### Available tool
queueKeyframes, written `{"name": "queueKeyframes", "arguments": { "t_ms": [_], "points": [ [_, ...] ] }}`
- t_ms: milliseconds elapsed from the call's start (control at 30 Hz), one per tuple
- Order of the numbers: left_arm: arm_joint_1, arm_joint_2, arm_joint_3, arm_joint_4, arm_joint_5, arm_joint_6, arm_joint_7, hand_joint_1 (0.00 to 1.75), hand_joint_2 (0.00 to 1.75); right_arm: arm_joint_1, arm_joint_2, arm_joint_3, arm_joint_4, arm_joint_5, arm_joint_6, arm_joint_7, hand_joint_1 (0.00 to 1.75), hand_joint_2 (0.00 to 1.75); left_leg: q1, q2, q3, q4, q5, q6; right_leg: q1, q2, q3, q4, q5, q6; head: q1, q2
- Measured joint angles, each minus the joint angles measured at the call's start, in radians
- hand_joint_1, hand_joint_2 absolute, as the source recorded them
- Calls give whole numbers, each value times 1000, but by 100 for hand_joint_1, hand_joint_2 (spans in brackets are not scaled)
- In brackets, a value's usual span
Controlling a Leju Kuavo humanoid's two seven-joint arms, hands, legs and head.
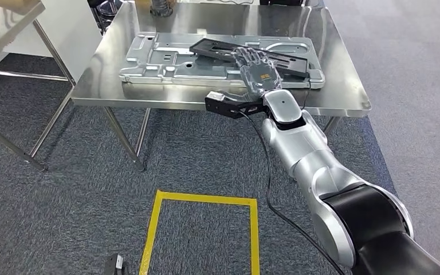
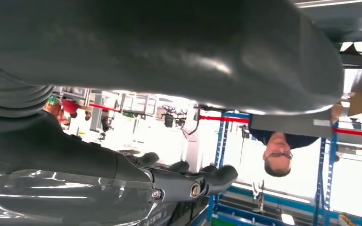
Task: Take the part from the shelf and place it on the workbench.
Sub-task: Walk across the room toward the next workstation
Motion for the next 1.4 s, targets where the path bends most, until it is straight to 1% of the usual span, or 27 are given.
{"name": "queueKeyframes", "arguments": {
  "t_ms": [67,100,167,200,233,267,300,367,433,500,567,600,667,700,733,767,800,867,900,933,1033,1100,1200,1233,1267,1300,1400],
  "points": [
    [0,0,0,0,4,0,-1,0,0,-1,0,-1,0,0,0,-3,0,0,2,2,-9,-5,15,20,-3,3,-15,30,-30,10,1,0],
    [0,0,0,0,6,0,-1,0,0,-2,0,-1,0,0,0,-4,0,0,3,3,-16,-7,24,28,-5,5,-31,74,-68,13,1,0],
    [1,0,1,0,7,-1,-3,0,0,-3,0,-2,1,0,0,-4,0,0,2,4,-35,-7,39,34,-7,7,-76,208,-155,19,2,0],
    [2,0,1,0,7,-1,-3,0,0,-2,0,-2,2,0,0,-4,0,0,1,3,-45,-6,46,34,-8,8,-91,267,-181,21,2,0],
    [4,0,1,0,7,-2,-4,0,0,-1,0,-2,2,0,0,-4,0,0,0,3,-55,-5,52,34,-8,8,-92,296,-187,22,2,0],
    [5,0,1,0,7,-2,-4,0,0,-1,0,-2,3,0,0,-4,0,0,-1,3,-63,-3,58,33,-8,8,-74,286,-175,21,2,0],
    [6,0,1,0,7,-3,-4,0,0,-1,0,-2,3,0,0,-4,0,0,-1,2,-70,-2,63,31,-8,8,-35,236,-151,17,2,0],
    [6,-1,1,0,7,-4,-4,0,0,-6,1,-2,2,0,-1,-4,0,0,-4,0,-80,2,71,26,-4,9,62,88,-114,4,2,0],
    [5,-2,1,0,7,-4,-4,0,0,-11,1,-2,1,-1,-2,-4,0,0,-5,0,-86,2,80,15,3,10,112,1,-105,-6,3,0],
    [5,-2,1,0,7,-4,-3,0,0,-12,2,-2,1,-2,-2,-5,0,0,-5,0,-89,-2,91,2,4,10,110,-12,-97,-14,5,0],
    [7,-2,1,0,8,-4,-3,0,0,-12,4,-3,1,-3,-2,-6,0,0,-4,0,-98,13,73,-8,-1,7,105,-23,-81,-26,4,0],
    [7,-2,1,0,8,-4,-3,0,0,-12,6,-3,1,-4,-2,-6,0,0,-4,0,-111,47,43,-13,-3,6,101,-28,-73,-32,3,0],
    [8,-2,1,0,9,-4,-3,0,0,-11,10,-3,2,-4,-2,-6,0,0,-1,0,-154,173,-40,-22,-3,4,86,-28,-60,-39,1,0],
    [9,-1,1,0,9,-4,-3,0,0,-10,11,-3,2,-4,-2,-6,0,0,0,0,-174,237,-71,-26,-2,4,77,-26,-55,-39,1,0],
    [9,-1,1,0,9,-4,-3,0,0,-8,11,-3,3,-4,-2,-7,0,0,0,0,-181,275,-83,-29,-1,4,69,-24,-50,-39,1,0],
    [9,0,2,0,9,-4,-3,0,0,-6,12,-3,3,-4,-2,-7,0,0,0,0,-170,275,-76,-31,-1,4,61,-20,-46,-37,1,0],
    [9,0,2,0,9,-4,-3,0,0,-5,12,-3,4,-5,-2,-7,0,0,1,0,-137,233,-53,-32,-2,4,53,-15,-43,-36,1,0],
    [7,1,2,0,9,-4,-4,0,0,-6,12,-3,3,-5,-2,-7,0,0,1,0,-49,91,-10,-26,-1,4,39,-4,-40,-30,1,0],
    [7,1,2,0,9,-4,-4,0,0,-7,12,-3,3,-5,-2,-6,0,0,0,0,-19,39,1,-20,1,4,33,1,-38,-26,1,0],
    [6,1,2,0,9,-4,-4,0,0,-7,13,-3,3,-6,-2,-7,0,0,-2,-1,-6,11,3,-14,2,4,28,4,-35,-21,1,0],
    [7,1,2,0,9,-6,-4,0,0,-7,15,-3,3,-7,-2,-7,0,0,-3,-1,-15,1,13,8,2,6,19,7,-27,-2,2,0],
    [7,1,2,0,9,-7,-4,0,0,-7,15,-5,3,-9,-2,-7,0,0,-1,1,-24,-5,28,25,-1,8,-1,51,-68,9,3,0],
    [7,1,2,0,9,-9,-6,0,0,0,15,-7,4,-10,0,-7,0,0,-2,3,-49,-5,48,34,-4,9,-69,241,-186,21,3,0],
    [7,1,2,0,9,-10,-7,0,0,5,15,-7,5,-10,0,-7,0,0,-2,3,-58,-4,53,34,-4,9,-80,287,-203,23,3,0],
    [8,1,2,0,9,-10,-7,0,0,10,15,-7,5,-10,0,-7,0,0,-2,2,-66,-2,59,33,-5,9,-73,296,-201,23,3,0],
    [8,1,2,0,9,-10,-7,0,0,12,15,-7,6,-10,0,-7,0,0,-3,2,-74,1,63,32,-6,9,-46,263,-182,21,3,0],
    [8,1,2,0,9,-10,-7,0,0,12,15,-8,6,-12,-1,-6,0,0,-5,0,-90,7,74,22,-2,9,83,58,-121,5,2,0]
  ]
}}
